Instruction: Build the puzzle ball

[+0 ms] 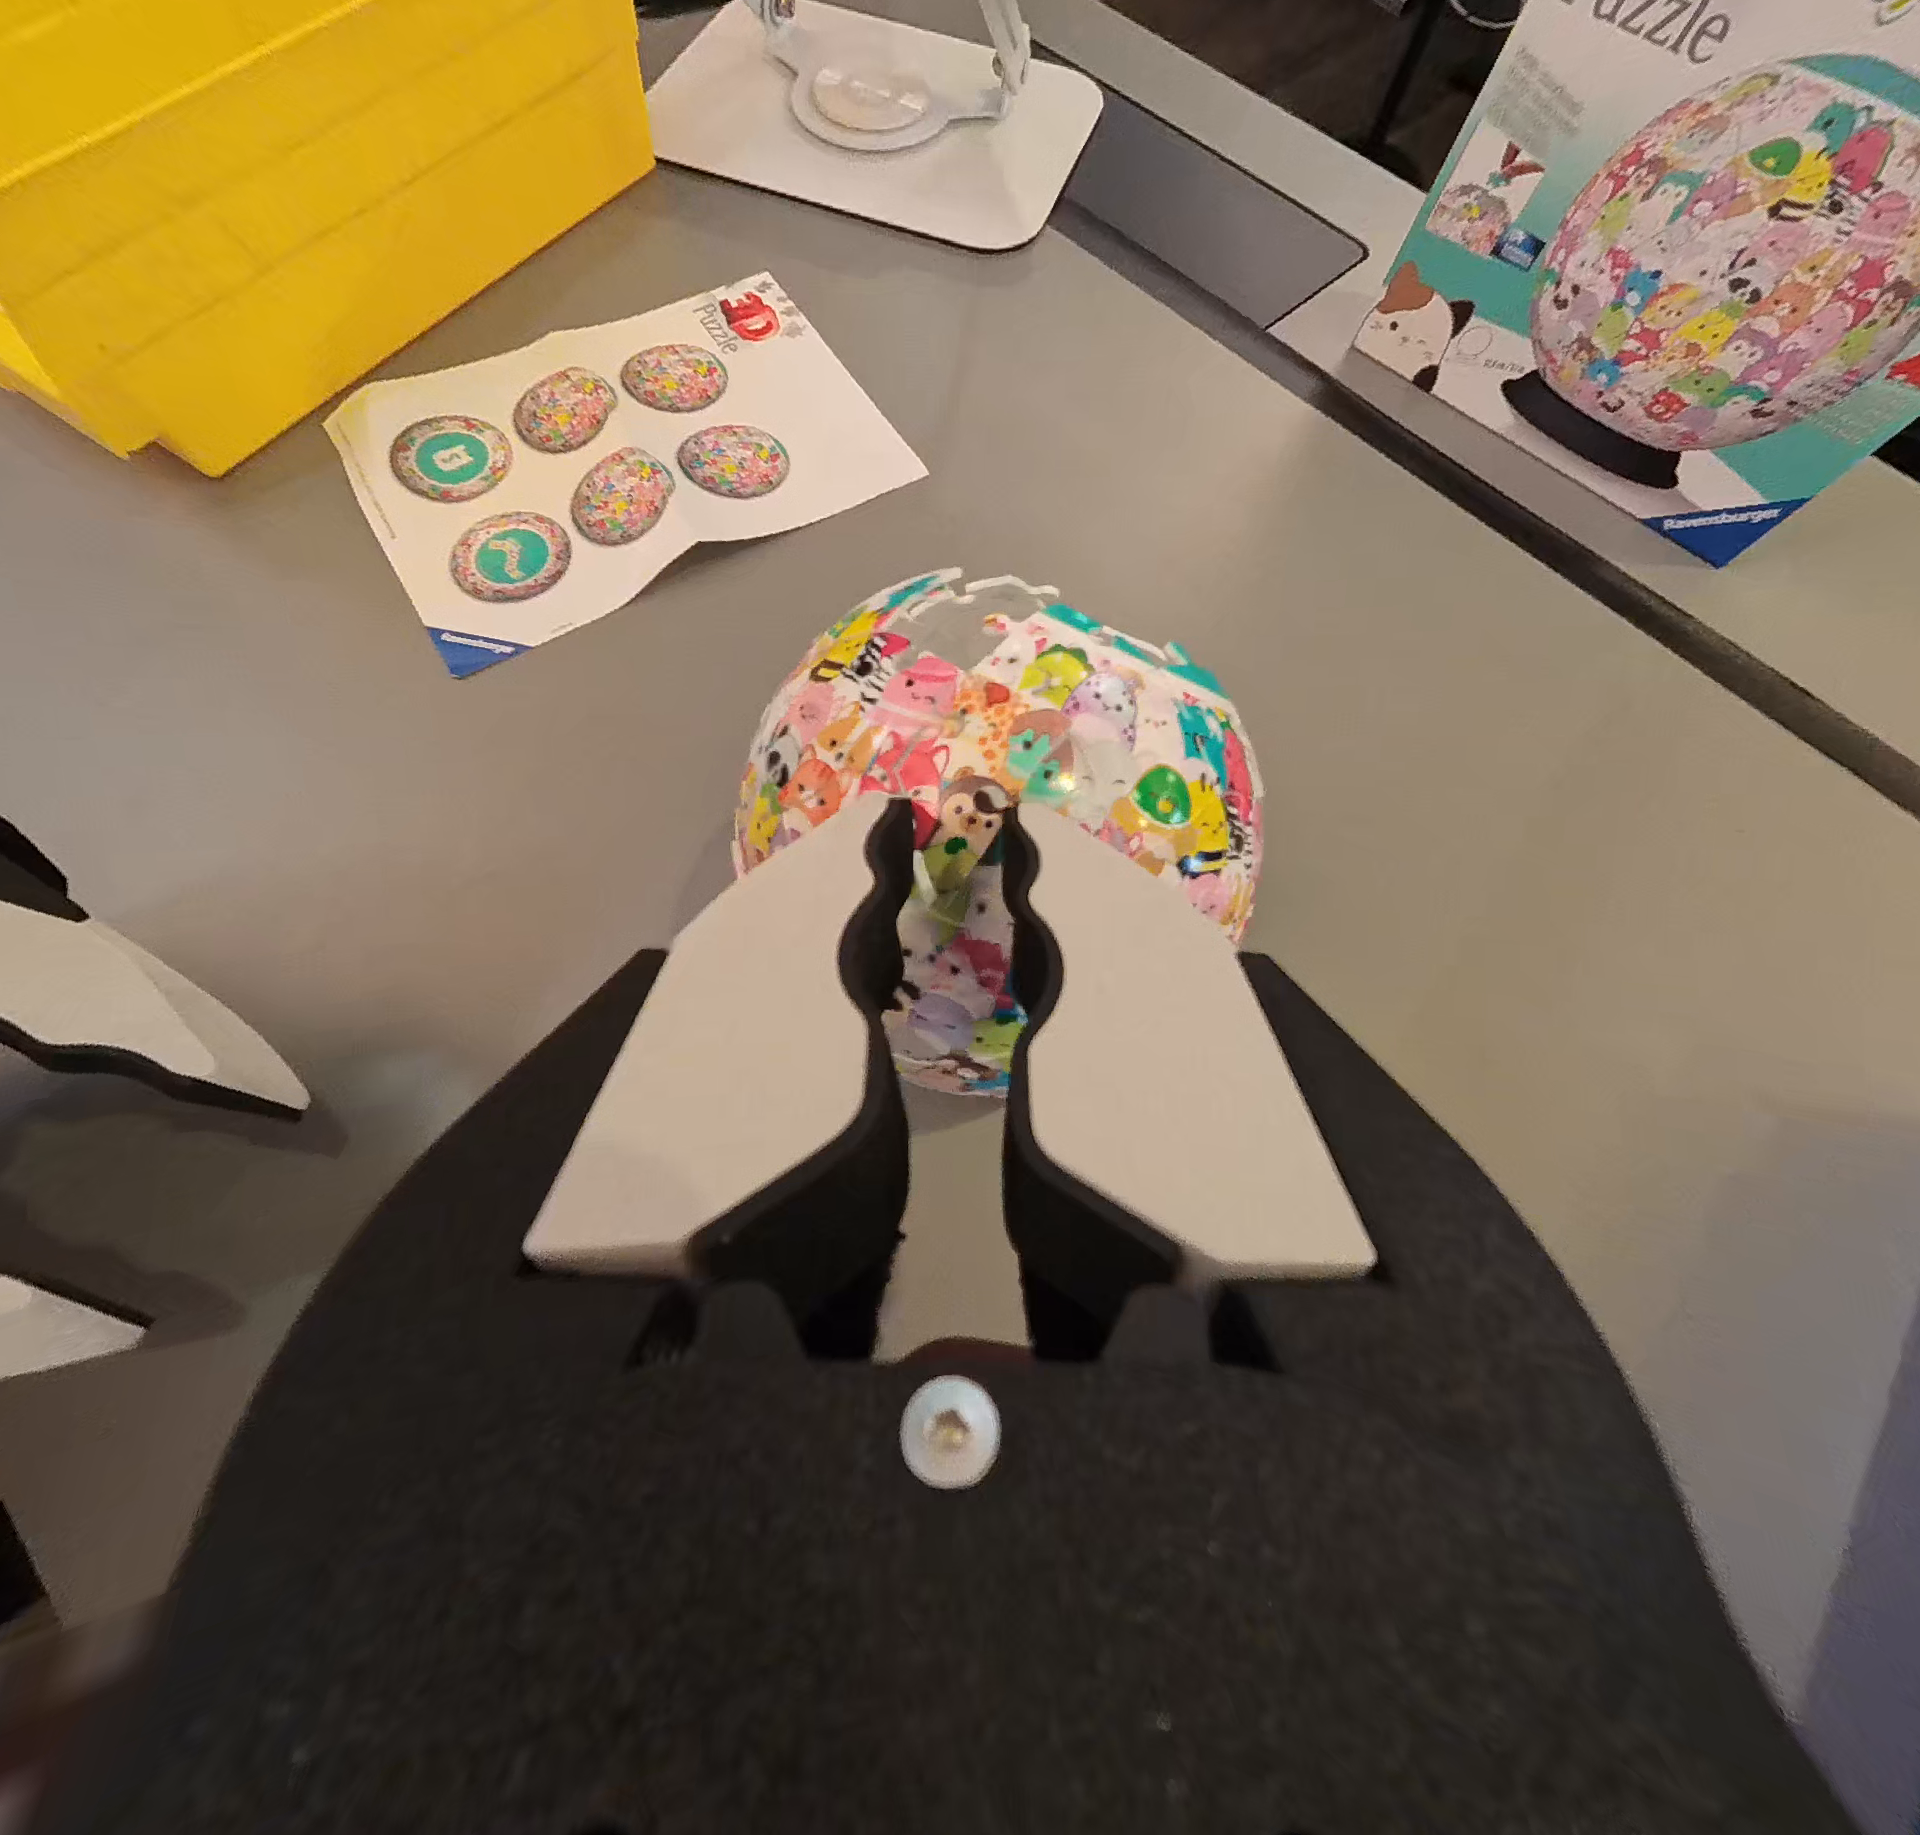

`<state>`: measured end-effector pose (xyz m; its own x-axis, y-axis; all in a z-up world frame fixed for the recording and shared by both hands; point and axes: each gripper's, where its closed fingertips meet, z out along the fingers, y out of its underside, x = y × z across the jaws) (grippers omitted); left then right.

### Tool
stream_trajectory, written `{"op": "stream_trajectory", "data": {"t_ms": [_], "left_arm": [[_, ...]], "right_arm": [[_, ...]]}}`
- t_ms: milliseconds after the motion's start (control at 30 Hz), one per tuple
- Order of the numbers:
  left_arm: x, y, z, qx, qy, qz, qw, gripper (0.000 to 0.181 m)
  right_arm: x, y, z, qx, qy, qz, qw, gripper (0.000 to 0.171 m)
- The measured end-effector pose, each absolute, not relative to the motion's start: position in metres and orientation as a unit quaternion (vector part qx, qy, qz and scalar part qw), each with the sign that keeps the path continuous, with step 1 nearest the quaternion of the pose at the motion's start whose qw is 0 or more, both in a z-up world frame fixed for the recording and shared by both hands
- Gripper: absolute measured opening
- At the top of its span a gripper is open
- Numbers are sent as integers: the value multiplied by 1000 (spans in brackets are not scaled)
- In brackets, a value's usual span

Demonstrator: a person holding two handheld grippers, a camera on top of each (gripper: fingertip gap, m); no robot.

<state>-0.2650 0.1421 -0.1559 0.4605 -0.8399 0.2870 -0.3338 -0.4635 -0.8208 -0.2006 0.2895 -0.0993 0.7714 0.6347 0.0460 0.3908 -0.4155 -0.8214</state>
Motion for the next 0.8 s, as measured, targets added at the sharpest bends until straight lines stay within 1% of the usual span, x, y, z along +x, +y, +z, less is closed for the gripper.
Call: {"op": "stream_trajectory", "data": {"t_ms": [367,633,800], "left_arm": [[-266,141,-155,-777,377,-357,355,40],[-267,142,-153,-776,375,-356,361,40],[-267,143,-151,-775,375,-355,364,40]], "right_arm": [[-204,291,-98,-830,-306,134,447,21],[-204,294,-97,-825,-310,118,458,18],[-205,297,-97,-821,-312,108,466,22]]}}
